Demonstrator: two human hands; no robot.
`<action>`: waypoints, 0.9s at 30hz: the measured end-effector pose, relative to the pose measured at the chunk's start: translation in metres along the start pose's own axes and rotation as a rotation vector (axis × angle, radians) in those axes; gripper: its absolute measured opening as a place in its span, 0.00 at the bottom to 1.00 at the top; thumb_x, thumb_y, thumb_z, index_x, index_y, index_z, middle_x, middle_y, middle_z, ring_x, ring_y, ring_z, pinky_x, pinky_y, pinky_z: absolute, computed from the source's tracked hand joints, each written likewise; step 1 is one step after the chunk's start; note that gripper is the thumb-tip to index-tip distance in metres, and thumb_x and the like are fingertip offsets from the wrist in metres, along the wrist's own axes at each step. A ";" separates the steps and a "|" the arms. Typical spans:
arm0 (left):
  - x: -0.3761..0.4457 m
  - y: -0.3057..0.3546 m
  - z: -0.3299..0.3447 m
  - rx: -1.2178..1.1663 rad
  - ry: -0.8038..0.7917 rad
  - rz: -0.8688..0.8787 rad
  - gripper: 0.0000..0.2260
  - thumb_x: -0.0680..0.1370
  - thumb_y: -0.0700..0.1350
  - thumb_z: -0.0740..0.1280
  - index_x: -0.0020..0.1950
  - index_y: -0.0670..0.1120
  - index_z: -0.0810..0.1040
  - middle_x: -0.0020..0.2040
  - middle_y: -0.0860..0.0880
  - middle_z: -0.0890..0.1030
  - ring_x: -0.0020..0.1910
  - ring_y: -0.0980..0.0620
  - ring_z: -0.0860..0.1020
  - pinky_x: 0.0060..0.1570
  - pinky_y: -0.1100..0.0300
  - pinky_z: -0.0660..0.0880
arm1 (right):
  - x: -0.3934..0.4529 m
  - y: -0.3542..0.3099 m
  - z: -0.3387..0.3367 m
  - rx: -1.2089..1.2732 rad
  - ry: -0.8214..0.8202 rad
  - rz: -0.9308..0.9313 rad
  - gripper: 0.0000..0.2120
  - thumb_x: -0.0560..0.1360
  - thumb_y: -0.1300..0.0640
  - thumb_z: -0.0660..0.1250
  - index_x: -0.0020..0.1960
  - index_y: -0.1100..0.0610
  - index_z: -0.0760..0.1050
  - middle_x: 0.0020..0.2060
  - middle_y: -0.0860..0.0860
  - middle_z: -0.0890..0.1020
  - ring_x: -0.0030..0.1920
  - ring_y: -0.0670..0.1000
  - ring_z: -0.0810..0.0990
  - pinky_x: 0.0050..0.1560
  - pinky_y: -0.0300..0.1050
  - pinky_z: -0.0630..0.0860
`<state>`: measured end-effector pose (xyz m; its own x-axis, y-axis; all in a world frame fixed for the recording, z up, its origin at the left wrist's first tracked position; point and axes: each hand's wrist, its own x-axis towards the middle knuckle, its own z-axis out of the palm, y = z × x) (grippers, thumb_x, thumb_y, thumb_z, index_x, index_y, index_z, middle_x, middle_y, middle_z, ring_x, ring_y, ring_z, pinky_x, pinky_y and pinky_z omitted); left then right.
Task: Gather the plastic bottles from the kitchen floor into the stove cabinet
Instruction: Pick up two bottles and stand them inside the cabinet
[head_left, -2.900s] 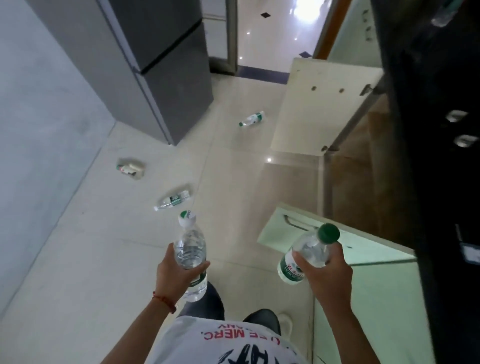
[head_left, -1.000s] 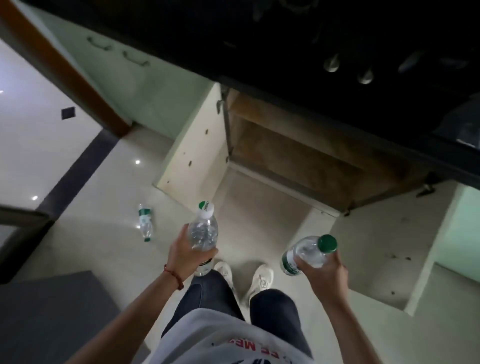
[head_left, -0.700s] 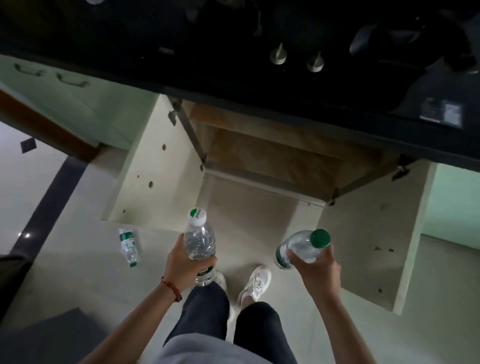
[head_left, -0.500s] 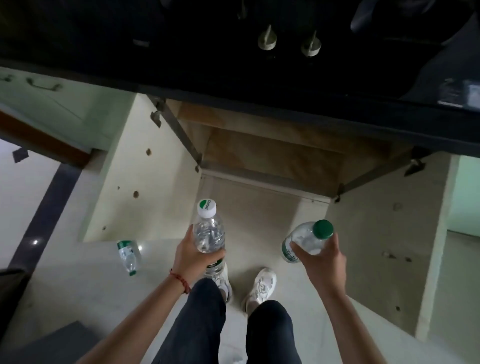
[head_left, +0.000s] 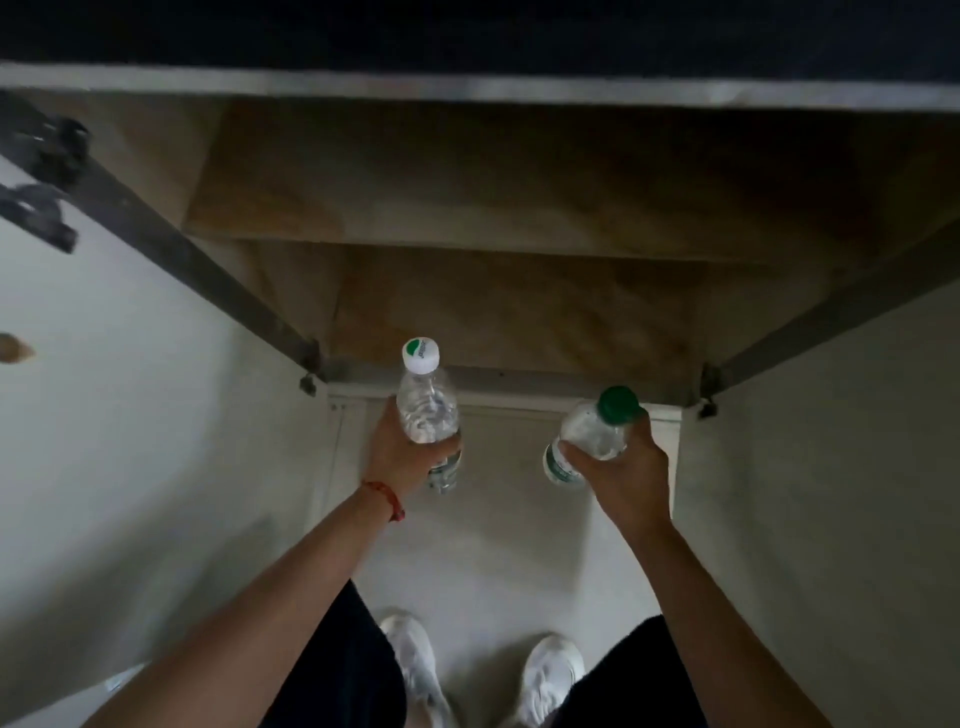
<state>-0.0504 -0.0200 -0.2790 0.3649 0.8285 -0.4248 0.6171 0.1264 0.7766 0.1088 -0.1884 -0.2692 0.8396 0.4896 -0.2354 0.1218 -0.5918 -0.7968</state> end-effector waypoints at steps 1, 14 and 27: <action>0.019 -0.009 0.012 0.004 -0.008 0.021 0.28 0.61 0.42 0.78 0.59 0.45 0.73 0.54 0.47 0.81 0.53 0.48 0.79 0.56 0.55 0.74 | 0.014 0.013 0.015 0.005 -0.005 0.000 0.36 0.59 0.51 0.79 0.63 0.55 0.69 0.56 0.54 0.81 0.56 0.56 0.79 0.55 0.39 0.70; 0.204 -0.049 0.124 -0.159 -0.026 0.199 0.34 0.61 0.41 0.78 0.64 0.45 0.69 0.61 0.46 0.76 0.58 0.52 0.73 0.59 0.60 0.68 | 0.181 0.088 0.123 0.221 0.079 -0.181 0.31 0.62 0.59 0.78 0.61 0.59 0.69 0.55 0.52 0.78 0.55 0.48 0.74 0.55 0.38 0.68; 0.280 -0.067 0.172 -0.132 -0.024 0.228 0.35 0.61 0.43 0.78 0.66 0.46 0.70 0.61 0.47 0.77 0.59 0.52 0.74 0.58 0.65 0.66 | 0.261 0.127 0.173 0.274 -0.069 -0.192 0.37 0.61 0.64 0.77 0.66 0.57 0.65 0.62 0.53 0.75 0.61 0.51 0.73 0.58 0.44 0.70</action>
<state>0.1302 0.1103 -0.5299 0.5019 0.8305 -0.2416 0.4212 0.0092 0.9069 0.2522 -0.0251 -0.5284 0.7764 0.6229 -0.0956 0.1197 -0.2947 -0.9481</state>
